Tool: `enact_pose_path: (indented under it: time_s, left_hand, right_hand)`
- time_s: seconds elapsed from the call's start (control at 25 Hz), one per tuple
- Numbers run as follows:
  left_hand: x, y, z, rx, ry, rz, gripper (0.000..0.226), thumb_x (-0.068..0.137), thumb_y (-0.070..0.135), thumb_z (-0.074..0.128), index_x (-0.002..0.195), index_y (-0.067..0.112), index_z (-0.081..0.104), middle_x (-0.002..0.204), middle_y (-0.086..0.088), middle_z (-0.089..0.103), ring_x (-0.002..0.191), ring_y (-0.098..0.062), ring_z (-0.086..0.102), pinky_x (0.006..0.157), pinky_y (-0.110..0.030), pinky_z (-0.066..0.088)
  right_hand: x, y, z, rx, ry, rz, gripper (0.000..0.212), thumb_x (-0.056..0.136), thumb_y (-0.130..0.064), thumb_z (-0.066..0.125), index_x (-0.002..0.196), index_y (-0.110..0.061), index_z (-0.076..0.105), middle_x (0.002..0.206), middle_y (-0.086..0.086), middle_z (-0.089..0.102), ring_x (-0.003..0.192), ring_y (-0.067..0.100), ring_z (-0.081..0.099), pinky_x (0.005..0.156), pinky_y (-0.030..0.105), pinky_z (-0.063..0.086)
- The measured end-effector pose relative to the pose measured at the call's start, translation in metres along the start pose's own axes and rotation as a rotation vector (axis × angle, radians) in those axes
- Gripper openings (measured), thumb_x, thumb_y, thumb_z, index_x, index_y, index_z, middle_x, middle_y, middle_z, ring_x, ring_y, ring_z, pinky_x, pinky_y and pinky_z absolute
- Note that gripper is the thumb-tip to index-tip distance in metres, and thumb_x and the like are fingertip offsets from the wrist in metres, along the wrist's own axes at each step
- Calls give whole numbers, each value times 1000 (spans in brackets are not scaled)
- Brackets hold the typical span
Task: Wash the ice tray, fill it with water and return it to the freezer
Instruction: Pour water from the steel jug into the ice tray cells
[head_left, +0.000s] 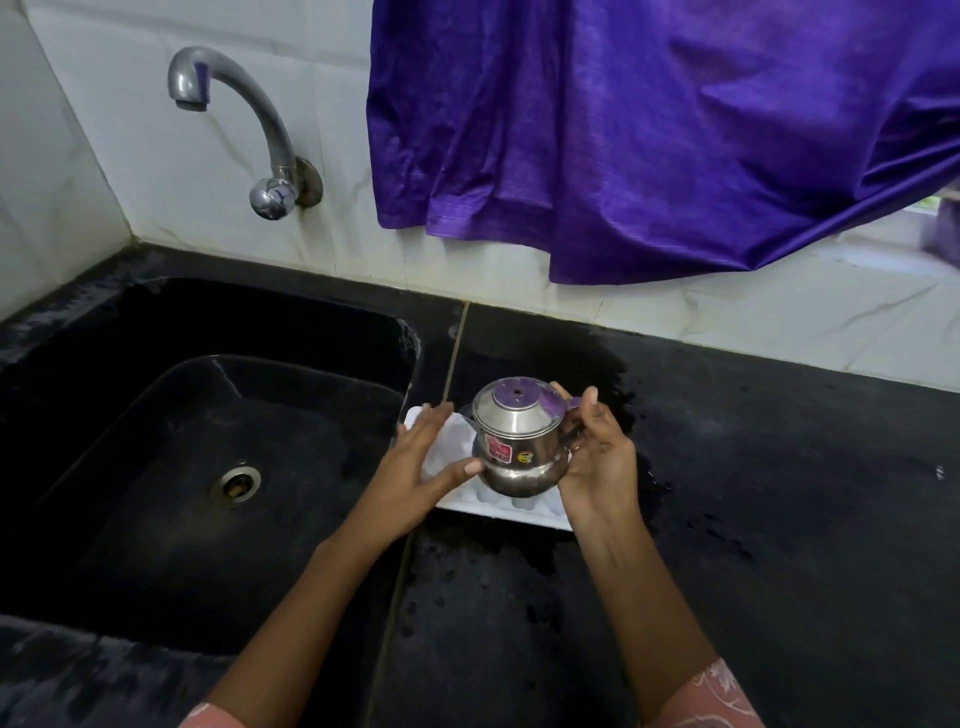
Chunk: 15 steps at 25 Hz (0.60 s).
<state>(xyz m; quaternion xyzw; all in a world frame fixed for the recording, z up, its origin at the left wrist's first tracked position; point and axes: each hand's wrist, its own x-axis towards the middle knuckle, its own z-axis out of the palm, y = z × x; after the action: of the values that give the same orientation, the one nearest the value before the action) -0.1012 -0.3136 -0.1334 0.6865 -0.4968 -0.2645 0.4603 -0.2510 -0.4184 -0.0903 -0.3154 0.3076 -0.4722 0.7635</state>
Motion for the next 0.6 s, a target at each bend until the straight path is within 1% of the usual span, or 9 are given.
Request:
enact_pose_path:
  time_s: [0.08,0.16,0.24,0.32,0.36,0.44,0.48,0.52,0.6]
  left_hand:
    - [4,15,6,-114,-40,26,80,69,67,55,140,33,38,144,18,39,134,4,30,109,-20,25]
    - [11,25,12,-164,-44,73,60,74,56,60,129,39,45,123,30,55,119,13,43,96,-6,33]
    - [21,28,15,-159,11,99,46,78,40,63,121,38,47,113,34,58,108,19,47,84,1,34]
    - [32,26,18,-163,63,117,43,81,33,65,121,27,52,108,28,63,102,17,51,79,0,36]
    - [37,25,18,-173,73,116,45,79,37,65,121,26,53,107,27,63,102,14,54,80,-1,37]
    - [51,24,16,-179,70,81,49,72,49,60,118,36,50,108,30,63,103,9,56,82,-6,42]
    - [59,24,15,-173,64,61,48,70,51,58,116,41,47,107,28,63,103,8,57,84,-8,44]
    - [68,23,15,-162,58,50,46,71,49,59,114,44,45,107,26,63,103,8,57,85,-10,45]
    - [84,21,14,-173,37,44,44,77,35,63,114,46,42,111,21,60,104,9,57,86,-12,46]
  right_hand:
    - [2,0,3,27,18,-3,24,73,-31,61,82,-10,55,98,7,68,105,23,60,89,38,48]
    - [7,1,3,30,3,-12,26,74,-33,63,83,-10,56,106,10,67,106,23,61,89,38,50]
    - [15,2,2,8,-32,-42,48,60,-45,79,86,-10,59,110,11,68,106,22,64,88,37,52]
    - [24,3,1,-24,-40,-75,65,47,-53,85,89,-10,60,110,10,69,103,21,65,85,35,54]
    - [29,5,1,-34,-34,-95,67,45,-54,85,89,-10,61,106,9,70,99,19,67,81,32,55]
    - [40,8,1,-69,0,-145,67,43,-58,84,87,-12,64,89,2,71,85,12,66,72,23,54]
    - [47,9,1,-88,16,-172,67,43,-59,84,87,-13,66,85,-1,70,81,9,64,71,22,53]
    - [54,10,0,-104,22,-195,66,44,-61,83,88,-15,67,84,-2,69,80,9,63,71,23,52]
    - [68,11,-2,-153,17,-213,63,46,-62,81,91,-19,71,91,-1,71,86,10,65,75,26,53]
